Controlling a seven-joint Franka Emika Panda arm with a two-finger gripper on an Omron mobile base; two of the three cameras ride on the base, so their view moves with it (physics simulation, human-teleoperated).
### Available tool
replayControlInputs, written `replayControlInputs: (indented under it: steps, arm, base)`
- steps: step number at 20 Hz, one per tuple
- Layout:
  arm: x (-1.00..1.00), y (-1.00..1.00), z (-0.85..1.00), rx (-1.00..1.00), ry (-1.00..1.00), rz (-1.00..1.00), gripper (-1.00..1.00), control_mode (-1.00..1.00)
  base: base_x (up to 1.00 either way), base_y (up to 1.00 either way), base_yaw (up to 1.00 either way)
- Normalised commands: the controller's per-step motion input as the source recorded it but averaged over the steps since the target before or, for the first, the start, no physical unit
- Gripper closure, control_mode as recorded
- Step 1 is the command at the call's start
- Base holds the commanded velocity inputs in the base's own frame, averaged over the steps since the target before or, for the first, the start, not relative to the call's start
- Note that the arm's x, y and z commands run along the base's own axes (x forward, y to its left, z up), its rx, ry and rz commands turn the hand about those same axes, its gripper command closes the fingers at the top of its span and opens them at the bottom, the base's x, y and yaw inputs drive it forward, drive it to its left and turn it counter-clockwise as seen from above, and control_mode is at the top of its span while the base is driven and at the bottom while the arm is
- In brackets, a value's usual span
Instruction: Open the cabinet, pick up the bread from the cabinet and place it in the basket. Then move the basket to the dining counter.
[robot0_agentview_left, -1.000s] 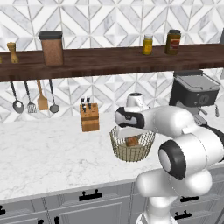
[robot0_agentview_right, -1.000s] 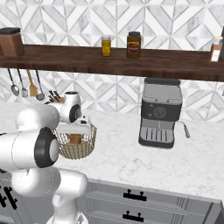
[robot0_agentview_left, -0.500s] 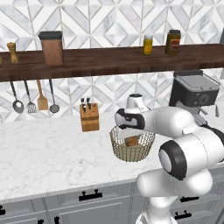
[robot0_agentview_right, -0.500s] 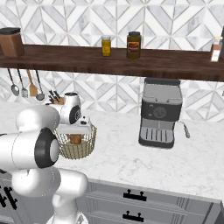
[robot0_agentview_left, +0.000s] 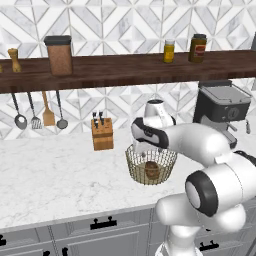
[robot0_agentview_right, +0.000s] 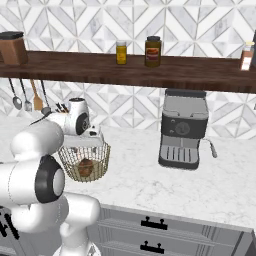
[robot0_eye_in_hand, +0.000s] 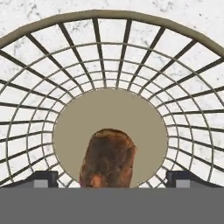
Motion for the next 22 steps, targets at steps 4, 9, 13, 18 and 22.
replayControlInputs:
  steps: [4,9,13,18,22]
  arm:
    - [-0.84,0.0,0.8,-0.06,-0.25,-0.04,-1.0,-1.0]
    - [-0.87,-0.3,0.43,0.0,-0.23,-0.23,-1.0,-1.0]
    - [-0.43,-0.68,0.03,0.0,-0.01,-0.56,-1.0,-1.0]
    - [-0.2,-0.42,0.0,0.18,-0.01,-0.42,-1.0,-1.0]
    - [0.05,-0.06,0.05,0.23,0.05,-0.03,-1.0,-1.0]
  base:
    - [0.0,0.0,0.0]
    - [0.0,0.0,0.0]
    - [0.0,0.0,0.0]
    - [0.0,0.0,0.0]
    - [0.0,0.0,0.0]
